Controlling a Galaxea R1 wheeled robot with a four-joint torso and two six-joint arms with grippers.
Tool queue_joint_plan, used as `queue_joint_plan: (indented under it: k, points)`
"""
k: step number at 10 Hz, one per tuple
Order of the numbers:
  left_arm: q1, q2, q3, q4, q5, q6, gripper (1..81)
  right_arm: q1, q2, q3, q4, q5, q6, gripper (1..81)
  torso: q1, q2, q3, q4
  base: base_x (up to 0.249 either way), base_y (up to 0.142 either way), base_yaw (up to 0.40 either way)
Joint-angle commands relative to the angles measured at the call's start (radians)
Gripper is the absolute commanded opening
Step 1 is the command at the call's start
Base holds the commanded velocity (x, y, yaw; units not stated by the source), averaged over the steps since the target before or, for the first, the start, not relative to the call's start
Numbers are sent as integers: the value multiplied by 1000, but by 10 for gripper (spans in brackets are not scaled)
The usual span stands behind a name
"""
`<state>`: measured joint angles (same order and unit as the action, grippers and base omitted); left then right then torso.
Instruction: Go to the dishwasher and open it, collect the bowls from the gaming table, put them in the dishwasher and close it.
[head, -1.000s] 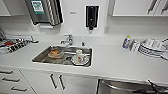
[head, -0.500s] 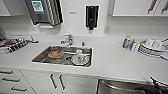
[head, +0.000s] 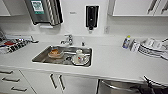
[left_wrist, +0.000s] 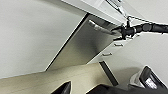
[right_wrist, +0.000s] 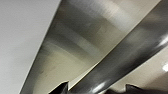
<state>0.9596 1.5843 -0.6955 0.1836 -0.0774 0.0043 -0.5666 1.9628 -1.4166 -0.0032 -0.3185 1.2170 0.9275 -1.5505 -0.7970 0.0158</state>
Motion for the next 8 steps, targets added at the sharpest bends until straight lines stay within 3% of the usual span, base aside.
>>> queue_joint_plan:
  k: [1,8]
  points:
    - [-61,-46,28,17,19,10,811,93,-36,-2,14,-30,4,811,0,0,0,0,0,0,0]
    - [-57,-21,11,16,31,10,811,-14,-8,-91,6,-14,-5,811,0,0,0,0,0,0,0]
